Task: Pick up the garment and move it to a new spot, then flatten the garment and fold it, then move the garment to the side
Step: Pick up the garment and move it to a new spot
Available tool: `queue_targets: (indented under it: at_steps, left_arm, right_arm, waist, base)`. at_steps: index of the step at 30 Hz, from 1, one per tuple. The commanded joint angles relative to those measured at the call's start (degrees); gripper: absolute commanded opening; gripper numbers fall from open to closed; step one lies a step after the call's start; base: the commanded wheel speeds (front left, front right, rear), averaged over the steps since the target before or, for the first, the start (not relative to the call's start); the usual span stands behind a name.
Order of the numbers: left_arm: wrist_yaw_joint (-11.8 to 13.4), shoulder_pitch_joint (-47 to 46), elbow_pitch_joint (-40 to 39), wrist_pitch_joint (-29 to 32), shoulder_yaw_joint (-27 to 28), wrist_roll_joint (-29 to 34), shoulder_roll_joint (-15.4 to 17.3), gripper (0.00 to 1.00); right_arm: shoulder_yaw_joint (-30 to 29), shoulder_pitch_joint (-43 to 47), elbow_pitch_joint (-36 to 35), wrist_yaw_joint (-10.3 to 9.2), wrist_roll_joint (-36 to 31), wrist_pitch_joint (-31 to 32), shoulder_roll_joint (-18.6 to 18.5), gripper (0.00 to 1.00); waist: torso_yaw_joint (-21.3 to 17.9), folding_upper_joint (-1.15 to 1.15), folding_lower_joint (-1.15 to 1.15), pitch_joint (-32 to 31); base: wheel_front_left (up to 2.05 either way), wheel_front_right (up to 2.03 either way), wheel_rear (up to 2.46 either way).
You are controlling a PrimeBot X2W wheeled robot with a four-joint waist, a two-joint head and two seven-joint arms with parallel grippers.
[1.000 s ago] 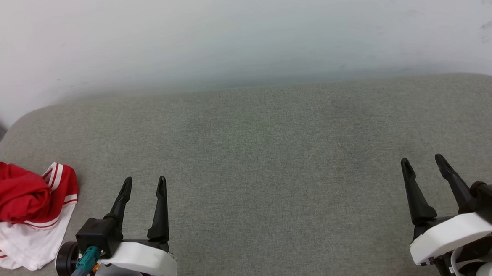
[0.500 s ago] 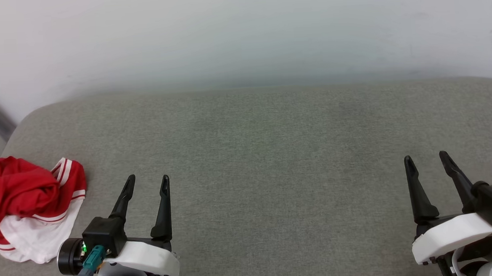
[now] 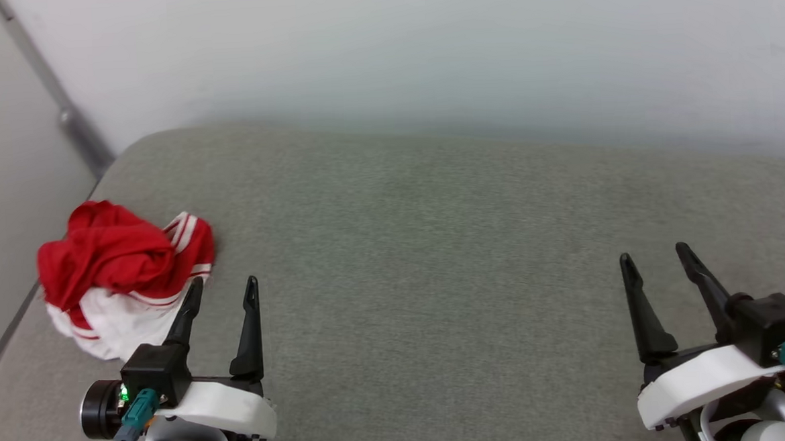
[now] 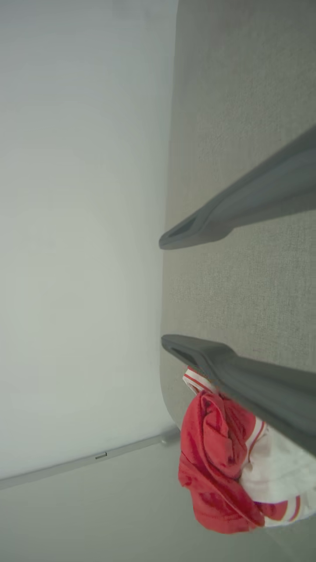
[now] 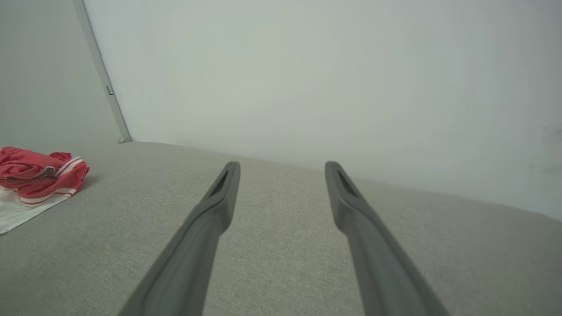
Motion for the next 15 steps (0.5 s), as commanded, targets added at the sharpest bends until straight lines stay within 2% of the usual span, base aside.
queue_targets:
  at_steps: [1, 12, 15]
  left_arm:
    - [0.0, 0.5, -0.1, -0.2, 0.6, 0.3, 0.2, 1.0]
    - [-0.1, 1.2, 0.0, -0.2, 2.9, 0.6, 0.2, 1.0]
    - [-0.1, 1.4, -0.2, -0.2, 3.1, 0.8, 0.1, 1.0]
  right_arm:
    - [1.0, -0.5, -0.1, 0.0, -0.3, -0.2, 0.1, 1.0]
    - [4.4, -1.9, -0.3, 0.0, -0.5, -0.4, 0.1, 1.0]
    - [5.0, -2.0, -0.2, 0.0, -0.5, -0.4, 0.1, 1.0]
  waist:
    - [3.4, 0.0, 0.0, 0.2]
    - [12.6, 0.0, 0.0, 0.9]
    - [13.9, 0.0, 0.0, 1.0]
  base:
    - [0.0, 0.0, 0.0]
    - [0.0, 0.0, 0.0]
    - [0.0, 0.0, 0.0]
